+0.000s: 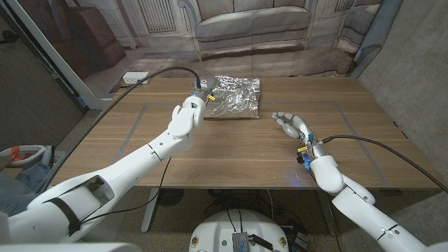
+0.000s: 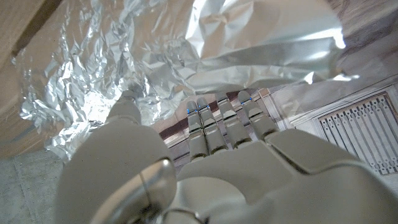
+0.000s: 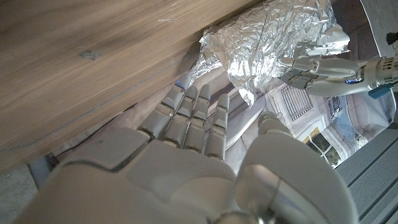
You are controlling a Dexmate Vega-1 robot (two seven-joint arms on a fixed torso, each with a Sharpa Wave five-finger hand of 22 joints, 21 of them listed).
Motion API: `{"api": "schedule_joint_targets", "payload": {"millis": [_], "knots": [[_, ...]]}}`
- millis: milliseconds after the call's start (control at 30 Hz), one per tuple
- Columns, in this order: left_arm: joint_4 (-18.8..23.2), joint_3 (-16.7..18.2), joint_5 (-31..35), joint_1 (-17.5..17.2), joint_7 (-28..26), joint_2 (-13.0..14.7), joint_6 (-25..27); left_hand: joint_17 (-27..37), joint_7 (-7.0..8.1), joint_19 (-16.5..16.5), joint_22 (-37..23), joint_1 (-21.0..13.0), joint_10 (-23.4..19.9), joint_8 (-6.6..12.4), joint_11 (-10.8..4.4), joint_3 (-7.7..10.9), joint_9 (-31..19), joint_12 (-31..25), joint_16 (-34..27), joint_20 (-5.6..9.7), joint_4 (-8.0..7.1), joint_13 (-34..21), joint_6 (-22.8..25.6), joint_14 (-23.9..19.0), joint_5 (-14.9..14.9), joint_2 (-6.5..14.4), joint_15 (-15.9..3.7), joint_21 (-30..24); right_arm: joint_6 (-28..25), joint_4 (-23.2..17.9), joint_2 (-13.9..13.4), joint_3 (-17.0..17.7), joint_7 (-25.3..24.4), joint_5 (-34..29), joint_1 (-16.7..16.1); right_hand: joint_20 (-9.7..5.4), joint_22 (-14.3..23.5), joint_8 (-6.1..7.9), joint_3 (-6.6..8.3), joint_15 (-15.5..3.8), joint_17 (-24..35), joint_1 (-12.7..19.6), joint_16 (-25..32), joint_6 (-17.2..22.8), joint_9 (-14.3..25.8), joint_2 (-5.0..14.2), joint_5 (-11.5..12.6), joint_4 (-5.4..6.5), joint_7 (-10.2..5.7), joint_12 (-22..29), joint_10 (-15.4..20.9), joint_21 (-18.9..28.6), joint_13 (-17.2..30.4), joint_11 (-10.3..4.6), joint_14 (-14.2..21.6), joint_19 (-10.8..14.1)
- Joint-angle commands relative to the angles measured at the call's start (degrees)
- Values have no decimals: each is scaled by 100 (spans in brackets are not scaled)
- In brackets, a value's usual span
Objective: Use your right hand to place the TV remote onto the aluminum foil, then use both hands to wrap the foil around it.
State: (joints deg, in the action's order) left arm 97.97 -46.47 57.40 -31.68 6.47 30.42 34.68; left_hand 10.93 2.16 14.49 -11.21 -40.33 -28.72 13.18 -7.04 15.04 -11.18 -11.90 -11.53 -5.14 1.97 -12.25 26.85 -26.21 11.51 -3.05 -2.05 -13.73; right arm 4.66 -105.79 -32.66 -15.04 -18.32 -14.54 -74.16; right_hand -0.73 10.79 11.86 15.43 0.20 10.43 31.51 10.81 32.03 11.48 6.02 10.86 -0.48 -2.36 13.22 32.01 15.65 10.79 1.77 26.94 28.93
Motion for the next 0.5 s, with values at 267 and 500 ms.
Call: {"api": "schedule_joint_targets", "payload": {"millis": [267, 500], "knots": [[-752, -282, 151, 317, -229, -288, -94, 11, 28, -63, -4, -27, -16, 25, -32, -5, -14, -13, 8, 3, 12, 6, 70, -16, 50, -5, -39, 11, 64, -30, 153, 154, -90, 20, -181, -1, 23, -12, 18, 8, 10, -53, -15, 55, -4, -19, 33, -36, 11, 8, 71, -14, 17, -7, 31, 56], [-1043, -351, 166, 260, -391, -393, -45, 9, 43, -82, -3, -48, -34, 41, -33, 3, -12, -13, 9, -5, 22, 8, 126, -18, 57, 7, -49, 19, 99, 20, 188, 150, -43, 51, -153, -1, 23, -12, 18, 16, 10, -60, -19, 59, -4, -20, 32, -40, 13, 7, 72, -18, 18, -4, 23, 53]]}}
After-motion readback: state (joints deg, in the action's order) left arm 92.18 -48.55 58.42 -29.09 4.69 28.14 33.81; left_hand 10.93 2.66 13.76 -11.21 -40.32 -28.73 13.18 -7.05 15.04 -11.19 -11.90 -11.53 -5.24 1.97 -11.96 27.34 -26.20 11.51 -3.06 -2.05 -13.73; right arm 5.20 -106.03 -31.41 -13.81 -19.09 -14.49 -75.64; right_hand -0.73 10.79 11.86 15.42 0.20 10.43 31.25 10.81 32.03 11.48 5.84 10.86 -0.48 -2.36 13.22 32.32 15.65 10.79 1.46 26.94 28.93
